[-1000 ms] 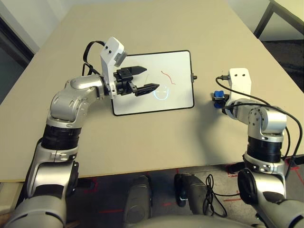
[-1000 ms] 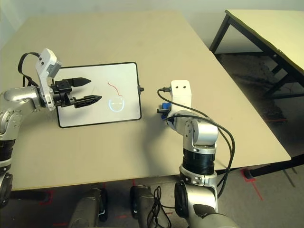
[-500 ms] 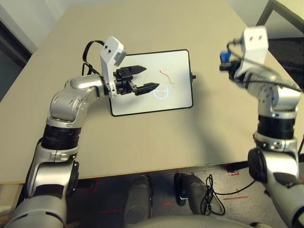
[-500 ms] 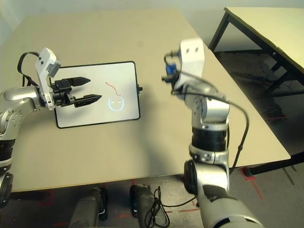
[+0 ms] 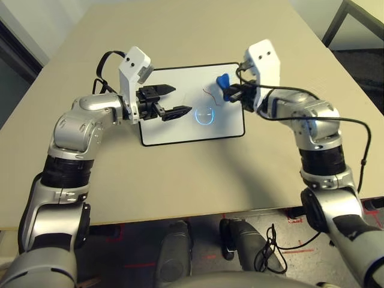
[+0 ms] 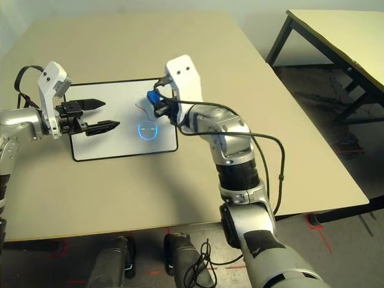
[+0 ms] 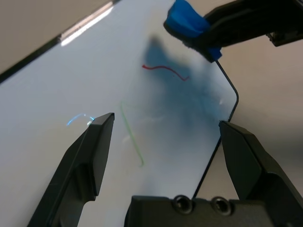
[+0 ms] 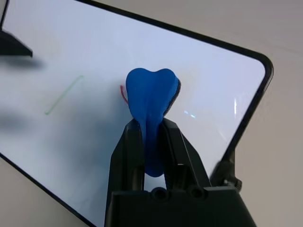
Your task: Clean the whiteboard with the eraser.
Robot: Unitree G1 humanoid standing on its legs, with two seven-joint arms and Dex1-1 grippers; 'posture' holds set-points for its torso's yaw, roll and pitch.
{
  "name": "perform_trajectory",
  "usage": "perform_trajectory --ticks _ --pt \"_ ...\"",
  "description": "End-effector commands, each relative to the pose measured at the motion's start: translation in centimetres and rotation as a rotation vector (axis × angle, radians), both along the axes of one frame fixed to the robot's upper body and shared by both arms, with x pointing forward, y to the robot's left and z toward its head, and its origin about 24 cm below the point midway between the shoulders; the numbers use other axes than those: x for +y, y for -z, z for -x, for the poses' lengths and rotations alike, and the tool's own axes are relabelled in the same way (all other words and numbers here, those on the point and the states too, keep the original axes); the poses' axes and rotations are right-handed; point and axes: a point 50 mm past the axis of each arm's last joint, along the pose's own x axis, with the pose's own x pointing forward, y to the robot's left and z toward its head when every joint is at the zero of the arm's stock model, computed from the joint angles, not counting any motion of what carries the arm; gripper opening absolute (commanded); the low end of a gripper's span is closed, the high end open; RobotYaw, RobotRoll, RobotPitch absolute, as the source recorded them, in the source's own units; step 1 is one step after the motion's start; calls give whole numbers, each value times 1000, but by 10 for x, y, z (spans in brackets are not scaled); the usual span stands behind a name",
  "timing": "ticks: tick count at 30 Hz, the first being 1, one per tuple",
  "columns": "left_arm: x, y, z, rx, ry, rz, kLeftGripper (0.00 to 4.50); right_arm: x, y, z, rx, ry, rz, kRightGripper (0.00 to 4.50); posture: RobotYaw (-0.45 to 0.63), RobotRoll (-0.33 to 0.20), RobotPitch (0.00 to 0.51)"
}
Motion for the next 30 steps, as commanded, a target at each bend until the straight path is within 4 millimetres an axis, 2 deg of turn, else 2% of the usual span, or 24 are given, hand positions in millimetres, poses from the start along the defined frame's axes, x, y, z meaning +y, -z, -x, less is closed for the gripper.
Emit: perform_trajectory --ticks 1,8,20,23,30 --pt "0 0 4 2 -2 -3 4500 1 23 -4 27 -21 24 419 90 0 146" --pt "-3 -2 7 8 5 1 4500 -2 49 -9 35 -19 80 399 93 0 156" --pt "-7 -2 5 18 29 1 4500 17 56 4 59 -106 89 386 86 0 164" --pt "-8 -1 5 19 34 2 4500 14 53 -1 39 -78 98 386 87 0 163" --pt "-8 -1 5 19 38 4 4500 -6 27 -27 -68 68 84 385 87 0 158"
